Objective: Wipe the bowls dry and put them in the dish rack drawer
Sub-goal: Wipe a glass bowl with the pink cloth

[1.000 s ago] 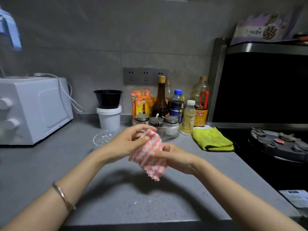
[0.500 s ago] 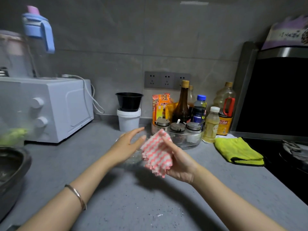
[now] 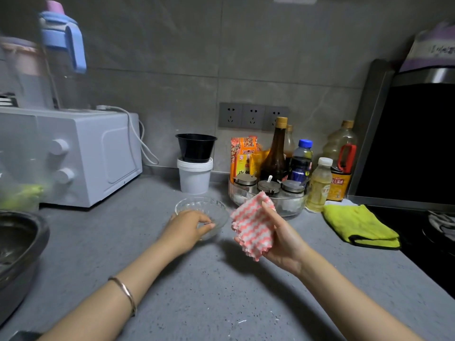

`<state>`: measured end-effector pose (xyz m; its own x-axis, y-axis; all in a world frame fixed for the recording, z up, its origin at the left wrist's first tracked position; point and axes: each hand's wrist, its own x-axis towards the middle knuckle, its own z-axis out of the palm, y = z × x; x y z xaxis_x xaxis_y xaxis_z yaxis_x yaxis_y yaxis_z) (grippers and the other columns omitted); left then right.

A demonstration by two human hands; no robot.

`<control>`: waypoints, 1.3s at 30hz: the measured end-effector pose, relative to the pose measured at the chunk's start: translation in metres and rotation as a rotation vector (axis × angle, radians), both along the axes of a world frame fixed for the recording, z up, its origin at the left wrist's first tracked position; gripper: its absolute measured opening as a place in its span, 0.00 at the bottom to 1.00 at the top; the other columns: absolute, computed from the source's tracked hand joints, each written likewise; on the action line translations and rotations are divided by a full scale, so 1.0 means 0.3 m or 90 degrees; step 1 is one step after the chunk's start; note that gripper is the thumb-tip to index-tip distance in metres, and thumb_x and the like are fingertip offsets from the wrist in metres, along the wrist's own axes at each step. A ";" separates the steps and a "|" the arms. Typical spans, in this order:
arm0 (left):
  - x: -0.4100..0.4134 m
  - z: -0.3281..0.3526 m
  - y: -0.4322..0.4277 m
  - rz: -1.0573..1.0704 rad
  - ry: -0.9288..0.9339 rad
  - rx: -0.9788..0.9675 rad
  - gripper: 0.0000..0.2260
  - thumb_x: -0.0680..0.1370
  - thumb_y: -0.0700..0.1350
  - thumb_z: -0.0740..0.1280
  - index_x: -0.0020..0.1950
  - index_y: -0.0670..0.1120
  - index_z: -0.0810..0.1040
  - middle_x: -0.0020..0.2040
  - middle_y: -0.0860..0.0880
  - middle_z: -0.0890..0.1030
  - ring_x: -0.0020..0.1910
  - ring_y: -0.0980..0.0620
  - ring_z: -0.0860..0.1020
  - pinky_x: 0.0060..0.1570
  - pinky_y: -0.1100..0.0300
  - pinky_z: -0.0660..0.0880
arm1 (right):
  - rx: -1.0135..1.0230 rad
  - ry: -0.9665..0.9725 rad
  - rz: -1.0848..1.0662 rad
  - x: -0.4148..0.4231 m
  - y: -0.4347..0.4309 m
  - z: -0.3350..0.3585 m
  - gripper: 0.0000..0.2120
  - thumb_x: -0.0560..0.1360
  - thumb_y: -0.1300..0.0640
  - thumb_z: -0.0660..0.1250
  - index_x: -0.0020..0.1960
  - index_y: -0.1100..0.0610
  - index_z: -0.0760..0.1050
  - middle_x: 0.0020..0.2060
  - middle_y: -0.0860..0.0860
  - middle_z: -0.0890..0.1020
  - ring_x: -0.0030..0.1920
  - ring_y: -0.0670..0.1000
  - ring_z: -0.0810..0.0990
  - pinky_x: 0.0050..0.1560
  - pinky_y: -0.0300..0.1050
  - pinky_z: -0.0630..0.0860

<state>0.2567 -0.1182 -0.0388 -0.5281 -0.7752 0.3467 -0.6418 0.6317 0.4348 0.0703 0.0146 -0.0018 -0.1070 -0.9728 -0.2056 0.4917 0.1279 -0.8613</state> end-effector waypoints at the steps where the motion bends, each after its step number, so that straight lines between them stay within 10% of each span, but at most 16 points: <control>1: 0.000 -0.004 0.003 0.003 0.010 -0.006 0.12 0.78 0.53 0.64 0.57 0.50 0.82 0.61 0.53 0.80 0.66 0.49 0.72 0.68 0.50 0.64 | 0.000 -0.004 -0.001 0.000 0.003 0.000 0.22 0.73 0.44 0.65 0.56 0.61 0.73 0.46 0.61 0.84 0.44 0.61 0.84 0.51 0.55 0.78; 6: -0.003 0.039 0.034 0.008 0.251 -0.002 0.10 0.78 0.49 0.66 0.55 0.50 0.82 0.58 0.52 0.81 0.65 0.47 0.72 0.68 0.51 0.65 | -0.021 -0.022 -0.023 -0.019 0.016 0.003 0.24 0.73 0.43 0.64 0.58 0.62 0.73 0.48 0.62 0.83 0.44 0.62 0.83 0.47 0.54 0.80; 10: 0.005 0.178 0.123 -0.070 0.444 0.080 0.08 0.79 0.47 0.64 0.48 0.50 0.83 0.49 0.56 0.84 0.50 0.68 0.77 0.49 0.77 0.67 | -0.065 -0.043 -0.063 -0.051 0.034 0.023 0.24 0.75 0.42 0.61 0.58 0.62 0.73 0.48 0.63 0.83 0.43 0.62 0.82 0.43 0.53 0.81; 19: -0.046 0.204 0.319 -0.152 0.606 0.250 0.14 0.81 0.48 0.57 0.42 0.44 0.77 0.32 0.56 0.80 0.33 0.62 0.77 0.35 0.72 0.72 | -0.243 0.127 -0.152 -0.049 0.145 0.116 0.19 0.77 0.42 0.59 0.63 0.50 0.70 0.57 0.55 0.79 0.56 0.56 0.78 0.60 0.55 0.74; 25: -0.100 0.153 0.402 -0.076 0.654 0.306 0.18 0.81 0.51 0.56 0.33 0.45 0.71 0.24 0.55 0.72 0.25 0.60 0.70 0.27 0.70 0.68 | -0.373 0.581 -0.180 0.069 0.165 0.088 0.18 0.73 0.31 0.56 0.58 0.36 0.72 0.60 0.34 0.74 0.59 0.36 0.73 0.54 0.29 0.72; 28: -0.122 0.134 0.431 -0.054 0.688 0.298 0.21 0.81 0.52 0.55 0.32 0.45 0.72 0.24 0.53 0.74 0.25 0.58 0.72 0.27 0.68 0.68 | -0.493 0.864 -0.210 0.115 0.160 -0.002 0.28 0.75 0.32 0.52 0.69 0.44 0.67 0.72 0.39 0.63 0.73 0.40 0.59 0.71 0.41 0.60; 33: -0.160 0.120 0.438 -0.032 0.808 0.466 0.17 0.83 0.43 0.54 0.40 0.44 0.77 0.33 0.48 0.82 0.41 0.49 0.80 0.37 0.61 0.78 | -0.548 1.089 -0.279 0.151 0.142 -0.024 0.24 0.78 0.38 0.53 0.69 0.47 0.71 0.69 0.43 0.71 0.72 0.44 0.63 0.72 0.47 0.59; 39: -0.139 0.133 0.457 0.032 0.764 0.300 0.22 0.81 0.54 0.55 0.33 0.44 0.74 0.24 0.51 0.76 0.26 0.57 0.76 0.29 0.66 0.72 | -0.480 0.802 -0.299 0.128 0.100 0.020 0.21 0.78 0.43 0.55 0.65 0.49 0.75 0.64 0.42 0.76 0.66 0.40 0.70 0.65 0.50 0.70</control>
